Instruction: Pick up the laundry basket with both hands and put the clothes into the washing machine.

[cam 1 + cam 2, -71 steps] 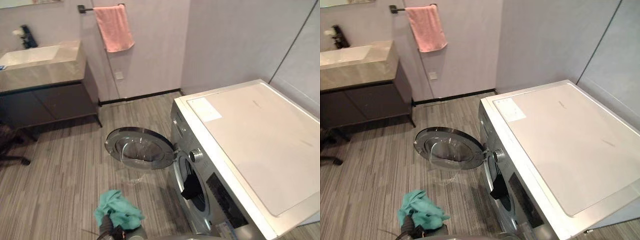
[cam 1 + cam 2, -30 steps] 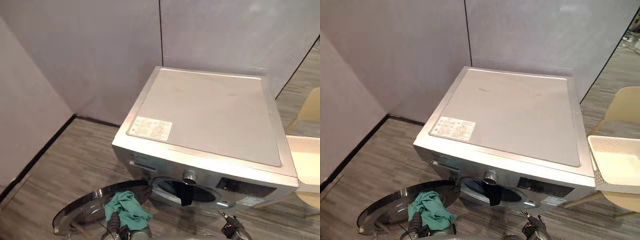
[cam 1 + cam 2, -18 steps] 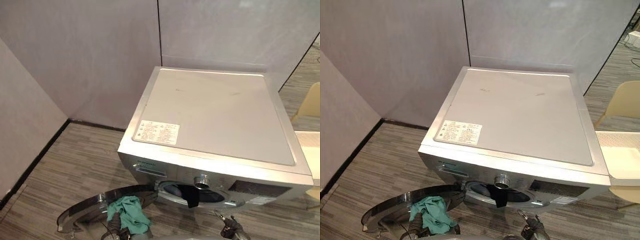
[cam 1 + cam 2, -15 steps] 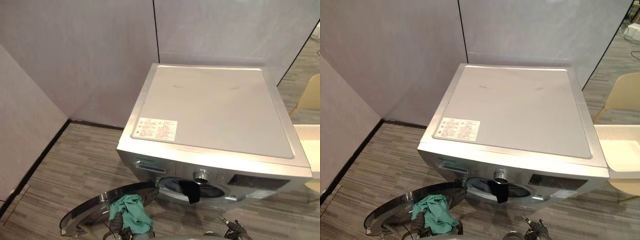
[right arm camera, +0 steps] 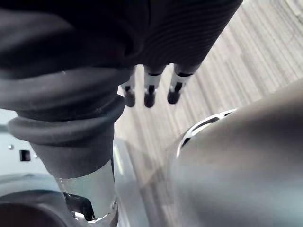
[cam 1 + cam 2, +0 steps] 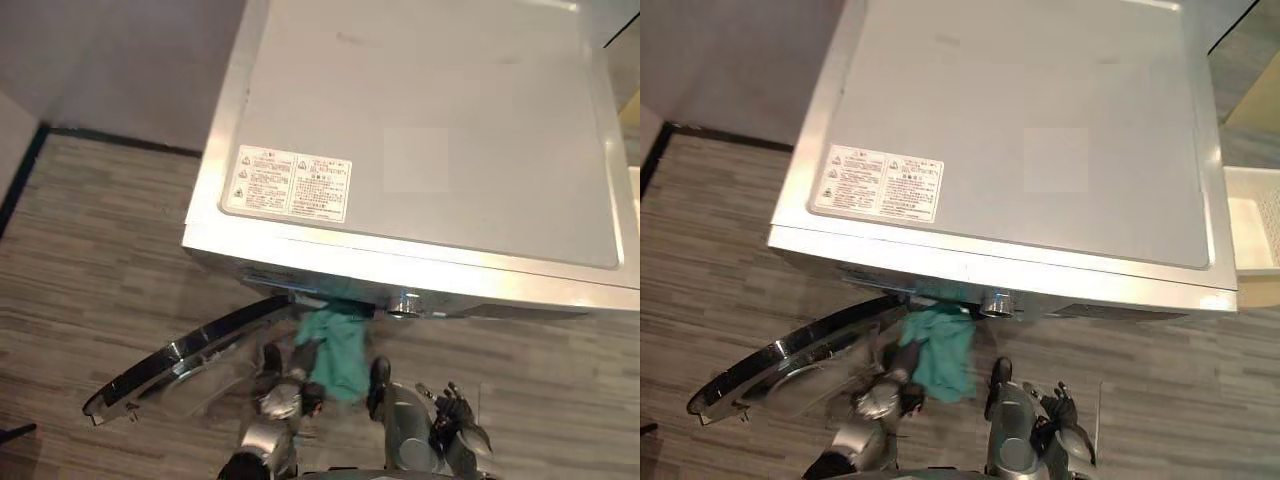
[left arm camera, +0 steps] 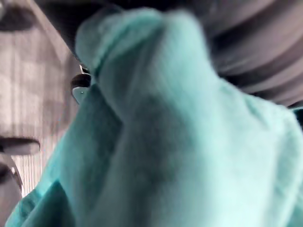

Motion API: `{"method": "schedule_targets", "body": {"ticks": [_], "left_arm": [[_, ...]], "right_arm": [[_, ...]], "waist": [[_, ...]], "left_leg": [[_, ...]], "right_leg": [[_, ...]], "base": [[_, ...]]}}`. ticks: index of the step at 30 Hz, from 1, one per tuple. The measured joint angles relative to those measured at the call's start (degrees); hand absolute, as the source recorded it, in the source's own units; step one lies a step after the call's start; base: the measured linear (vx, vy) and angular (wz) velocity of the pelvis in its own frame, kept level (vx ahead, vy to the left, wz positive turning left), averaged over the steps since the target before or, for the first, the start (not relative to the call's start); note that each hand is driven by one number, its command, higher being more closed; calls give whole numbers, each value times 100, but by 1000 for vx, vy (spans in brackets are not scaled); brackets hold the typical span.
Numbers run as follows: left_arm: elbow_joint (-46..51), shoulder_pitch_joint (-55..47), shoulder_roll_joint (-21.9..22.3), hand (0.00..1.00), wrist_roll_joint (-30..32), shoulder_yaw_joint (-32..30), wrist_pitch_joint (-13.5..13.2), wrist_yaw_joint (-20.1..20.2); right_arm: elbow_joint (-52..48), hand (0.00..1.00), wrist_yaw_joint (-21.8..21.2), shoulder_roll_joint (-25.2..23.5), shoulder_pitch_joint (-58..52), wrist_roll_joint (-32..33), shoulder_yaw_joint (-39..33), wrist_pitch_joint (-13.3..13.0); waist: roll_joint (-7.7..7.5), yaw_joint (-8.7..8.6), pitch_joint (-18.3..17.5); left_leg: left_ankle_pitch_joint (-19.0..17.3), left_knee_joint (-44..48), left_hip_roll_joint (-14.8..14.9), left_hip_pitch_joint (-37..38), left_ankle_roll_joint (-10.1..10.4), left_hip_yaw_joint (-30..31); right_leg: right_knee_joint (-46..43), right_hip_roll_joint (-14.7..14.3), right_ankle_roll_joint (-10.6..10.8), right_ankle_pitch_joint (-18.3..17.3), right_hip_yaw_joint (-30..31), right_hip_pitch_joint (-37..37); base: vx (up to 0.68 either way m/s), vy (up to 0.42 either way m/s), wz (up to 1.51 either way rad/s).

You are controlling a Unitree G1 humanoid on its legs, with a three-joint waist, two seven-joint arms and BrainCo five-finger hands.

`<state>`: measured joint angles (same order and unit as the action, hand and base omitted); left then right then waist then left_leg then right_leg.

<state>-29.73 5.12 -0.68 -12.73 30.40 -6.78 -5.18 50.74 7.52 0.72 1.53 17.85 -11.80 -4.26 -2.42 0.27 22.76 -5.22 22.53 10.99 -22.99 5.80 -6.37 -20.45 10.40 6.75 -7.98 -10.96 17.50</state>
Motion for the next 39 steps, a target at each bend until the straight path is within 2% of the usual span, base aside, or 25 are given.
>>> {"method": "schedule_targets", "body": {"ticks": [2,4,7,9,11,12,14,15,20,23,26,29,31,35,39], "left_arm": [[74,464,88,100,14,724,-23,20],[46,780,204,100,177,994,-22,16],[9,1216,354,100,273,1067,-26,-51],[-18,1541,402,100,273,1047,-29,-156],[-50,1882,487,100,264,983,-46,-299],[-195,2137,644,100,265,793,-55,-420],[-321,2326,773,100,265,507,-43,-550],[-459,2517,871,100,260,80,-29,-721],[-458,2947,793,100,156,-1492,-2,-1388],[-450,3146,611,100,-21,-2029,-4,-1681],[-445,3223,609,100,-24,-2399,7,-1775],[-444,3513,588,100,-265,-2857,32,-1889],[-320,3632,652,100,-584,-2950,-3,-2162],[-217,3981,579,100,-1454,-3346,39,-2434],[50,4667,64,100,-2083,-3503,76,-2755]], "right_arm": [[236,0,117,38,508,82,202,-89],[368,0,223,11,859,135,392,-161],[366,0,330,-8,1306,189,602,-233],[176,0,417,3,1457,223,631,-268],[-265,0,512,76,1471,238,793,-350],[-564,0,580,128,1498,242,849,-393],[-834,0,631,157,1513,247,857,-420],[-1194,0,660,163,1523,251,856,-437],[-1850,0,778,227,1686,311,821,-570],[-2149,0,872,288,1695,435,670,-674],[-2145,0,885,391,1695,479,470,-663],[-2090,0,904,458,1712,688,420,-662],[-2120,0,957,476,1716,872,412,-698],[-2217,0,951,436,1711,931,496,-726],[-2084,0,785,403,1578,924,430,-649]], "waist": [[-1,-129,93],[16,-186,236],[42,-194,450],[79,-203,560],[83,-206,640],[82,-182,690],[53,-164,730],[51,-165,755],[51,-171,770],[1,-198,803],[2,-260,812],[-57,-273,852],[-59,-271,853],[-64,-338,851],[-73,-490,856]], "left_leg": [[5,166,1,-349,-7,109],[5,437,23,-603,-7,183],[-25,1008,103,-1120,-31,195],[-222,1516,209,-1540,-41,228],[-761,2268,317,-2073,-49,296],[-1073,2851,410,-2525,-53,310],[-1246,3293,474,-2876,-51,322],[-1406,3717,551,-3248,-68,332],[-1570,4584,789,-4234,7,464],[-1602,4932,813,-4673,44,545],[-1666,5291,826,-5049,38,636],[-1764,5588,918,-5287,32,599],[-1800,5712,975,-5372,14,572],[-1841,5693,1124,-5396,36,510],[-1802,5267,1112,-5537,98,483]], "right_leg": [[-162,-1,-2,0,-9,316],[-393,-3,-7,-5,15,564],[-963,-2,-63,-72,148,1127],[-1501,-12,-98,-237,206,1591],[-2361,-18,-99,-657,376,2235],[-2997,-16,-102,-924,528,2758],[-3433,-40,-110,-1117,668,3172],[-3876,-78,-109,-1244,804,3624],[-4761,-263,-151,-1396,1024,4726],[-5157,-324,-168,-1447,1096,5206],[-5496,-344,-136,-1519,1143,5568],[-5736,-452,-126,-1527,1290,5888],[-5844,-523,-124,-1524,1360,6023],[-5772,-669,-208,-1421,1432,6168],[-5215,-744,-181,-1404,1354,6397]], "base": [[37,1,3],[6,13,-7],[-64,28,-20],[-91,14,-18],[-182,15,-30],[-218,8,-32],[-195,-7,-33],[-207,-31,-34],[-190,-60,-27],[-126,-65,-6],[-84,-22,-4],[-54,6,-20],[-64,1,-23],[-61,-13,-25],[-86,5,-35]]}}
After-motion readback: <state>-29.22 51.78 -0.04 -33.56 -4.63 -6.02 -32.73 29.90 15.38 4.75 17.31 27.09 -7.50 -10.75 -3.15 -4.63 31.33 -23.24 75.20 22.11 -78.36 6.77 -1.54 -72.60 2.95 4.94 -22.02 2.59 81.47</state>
